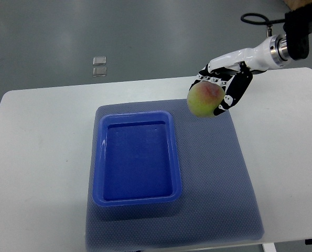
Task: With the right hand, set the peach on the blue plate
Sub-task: 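Lift the peach up with the right hand, then carry the peach over the blue tray and lower it inside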
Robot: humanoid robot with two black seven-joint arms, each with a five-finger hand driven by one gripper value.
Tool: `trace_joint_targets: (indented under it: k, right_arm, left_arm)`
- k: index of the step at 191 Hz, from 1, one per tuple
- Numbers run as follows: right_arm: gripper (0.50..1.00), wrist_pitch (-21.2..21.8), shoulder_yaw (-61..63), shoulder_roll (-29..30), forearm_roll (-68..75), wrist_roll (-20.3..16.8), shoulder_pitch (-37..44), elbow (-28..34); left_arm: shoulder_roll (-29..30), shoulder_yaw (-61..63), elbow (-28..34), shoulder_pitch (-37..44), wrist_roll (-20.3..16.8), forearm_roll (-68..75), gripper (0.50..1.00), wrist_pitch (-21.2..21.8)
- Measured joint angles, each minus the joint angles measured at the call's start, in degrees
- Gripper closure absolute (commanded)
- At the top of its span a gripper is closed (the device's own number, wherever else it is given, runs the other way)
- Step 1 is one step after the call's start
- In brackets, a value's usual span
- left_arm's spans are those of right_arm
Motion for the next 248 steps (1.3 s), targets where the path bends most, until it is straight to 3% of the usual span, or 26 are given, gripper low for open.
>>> trace_joint_targets:
  k: [27, 72, 116, 151, 216, 239, 248]
  right_arm:
    - [1.0, -0.12, 2.28, 3.5, 0.0, -0.52, -0.92, -3.29]
    - [1.0, -6.44, 3.1, 19.96, 0.29, -0.72, -10.13, -14.48]
    - [1.0, -7.91, 7.2, 33.08, 1.36, -0.79, -22.09, -28.05]
    - [1.0, -9.54, 7.56, 34.52, 1.44, -0.81, -27.74, -32.55]
    - [1.0, -12.19, 7.78, 34.59, 1.45, -0.81, -34.1, -33.64]
    - [0.981, -12.77, 7.8, 34.59, 1.45, -0.81, -35.08, -33.65]
    - [0.932, -12.89, 7.81, 34.59, 1.45, -0.81, -35.26, -33.65]
  left_arm:
    - [0.0, 0.04, -0.19, -0.03, 0.0, 0.0, 0.5, -0.03]
    - [0.0, -0.08, 0.06, 0.02, -0.02, 0.0, 0.5, -0.03]
    - [0.0, -0.14, 0.13, 0.02, -0.02, -0.02, 0.5, 0.07]
    - [0.0, -0.13, 0.14, 0.01, -0.02, -0.03, 0.5, 0.08]
    - [0.0, -0.04, 0.12, 0.01, -0.01, -0.02, 0.5, 0.04]
    - [0.0, -0.05, 0.11, 0.01, -0.01, -0.01, 0.5, 0.03]
    - [0.0, -0.04, 0.12, 0.01, 0.01, -0.01, 0.5, 0.03]
